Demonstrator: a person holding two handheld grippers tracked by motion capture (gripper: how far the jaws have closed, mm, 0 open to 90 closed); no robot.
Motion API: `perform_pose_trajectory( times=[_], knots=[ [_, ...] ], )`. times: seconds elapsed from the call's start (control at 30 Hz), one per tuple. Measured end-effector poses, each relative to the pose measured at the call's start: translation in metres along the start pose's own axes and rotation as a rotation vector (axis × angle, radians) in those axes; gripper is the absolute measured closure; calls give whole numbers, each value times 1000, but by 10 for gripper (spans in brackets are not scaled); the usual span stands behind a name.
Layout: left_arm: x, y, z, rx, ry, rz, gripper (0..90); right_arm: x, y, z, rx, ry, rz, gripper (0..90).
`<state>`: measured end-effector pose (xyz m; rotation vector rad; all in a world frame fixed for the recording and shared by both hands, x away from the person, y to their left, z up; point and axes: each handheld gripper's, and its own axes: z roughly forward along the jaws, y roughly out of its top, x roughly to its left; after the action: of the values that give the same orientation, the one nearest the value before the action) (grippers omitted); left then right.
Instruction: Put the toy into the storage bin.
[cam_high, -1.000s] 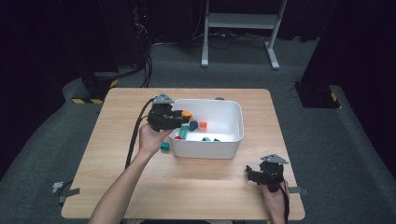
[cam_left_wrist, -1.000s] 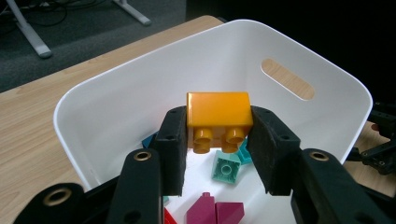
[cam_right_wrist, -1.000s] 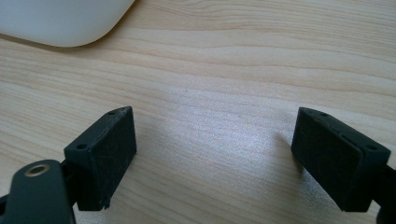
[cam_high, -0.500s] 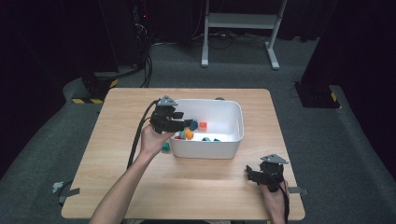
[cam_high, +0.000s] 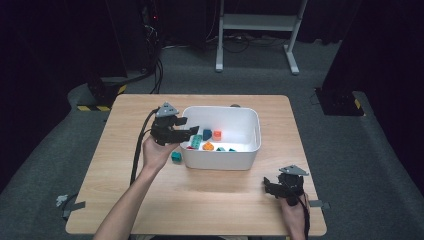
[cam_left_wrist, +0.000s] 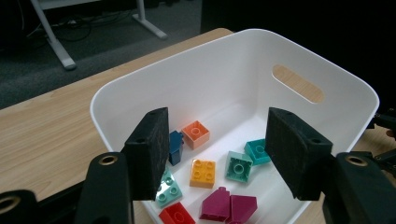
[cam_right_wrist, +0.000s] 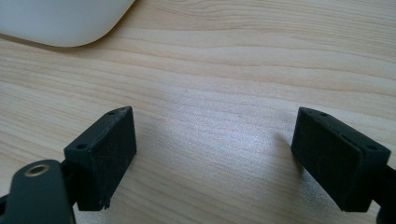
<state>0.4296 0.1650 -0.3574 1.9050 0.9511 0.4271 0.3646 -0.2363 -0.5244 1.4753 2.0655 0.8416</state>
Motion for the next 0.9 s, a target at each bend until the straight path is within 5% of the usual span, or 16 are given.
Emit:
perform_pose_trajectory(
  times=[0.3, 0.9],
  knots=[
    [9, -10, -20, -41, 35, -39, 425, 0, 0, 0, 0, 0, 0, 138],
    [27, -43, -47, -38, 120, -78, 432, 0, 0, 0, 0, 0, 0, 138]
  ],
)
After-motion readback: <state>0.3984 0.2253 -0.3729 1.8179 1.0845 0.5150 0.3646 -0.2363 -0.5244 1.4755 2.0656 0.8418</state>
